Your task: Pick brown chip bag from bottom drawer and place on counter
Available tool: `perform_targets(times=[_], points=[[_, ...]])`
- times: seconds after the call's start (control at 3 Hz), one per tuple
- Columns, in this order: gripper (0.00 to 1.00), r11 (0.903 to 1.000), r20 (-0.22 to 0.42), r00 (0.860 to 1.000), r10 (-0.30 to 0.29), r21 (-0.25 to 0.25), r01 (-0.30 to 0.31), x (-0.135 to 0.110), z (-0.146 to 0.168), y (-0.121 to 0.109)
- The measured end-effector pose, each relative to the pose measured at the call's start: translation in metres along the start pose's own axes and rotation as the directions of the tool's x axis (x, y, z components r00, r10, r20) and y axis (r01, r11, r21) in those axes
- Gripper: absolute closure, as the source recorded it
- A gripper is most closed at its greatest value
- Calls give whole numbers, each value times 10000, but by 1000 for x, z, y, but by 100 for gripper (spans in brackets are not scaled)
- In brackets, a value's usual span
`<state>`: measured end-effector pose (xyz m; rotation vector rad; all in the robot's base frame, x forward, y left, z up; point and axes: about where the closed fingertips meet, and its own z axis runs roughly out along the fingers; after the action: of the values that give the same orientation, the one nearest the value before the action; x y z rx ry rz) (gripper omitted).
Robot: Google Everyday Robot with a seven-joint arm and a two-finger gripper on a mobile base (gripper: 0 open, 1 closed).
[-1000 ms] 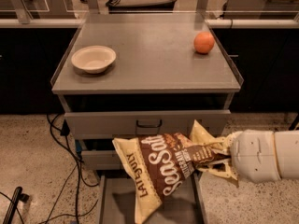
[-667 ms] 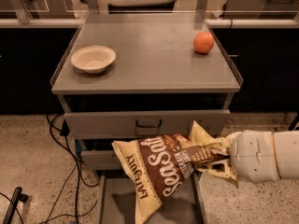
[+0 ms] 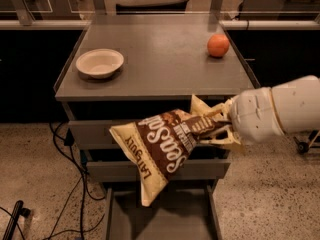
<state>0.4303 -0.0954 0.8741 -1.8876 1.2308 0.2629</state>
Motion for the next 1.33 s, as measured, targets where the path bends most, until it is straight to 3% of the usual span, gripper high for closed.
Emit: perform_targets(times=[0.33,0.67,1.0,1.33], points=[[100,9996,348,9991,239,-177,-233,20,5,-70],[100,9985,772,9956,528,-196,-514,37,17,-113],[100,9958,739,9932,902,71,-910,49,32,-144],[100,9960,750,9933,880,81,-888,49,32,-146]])
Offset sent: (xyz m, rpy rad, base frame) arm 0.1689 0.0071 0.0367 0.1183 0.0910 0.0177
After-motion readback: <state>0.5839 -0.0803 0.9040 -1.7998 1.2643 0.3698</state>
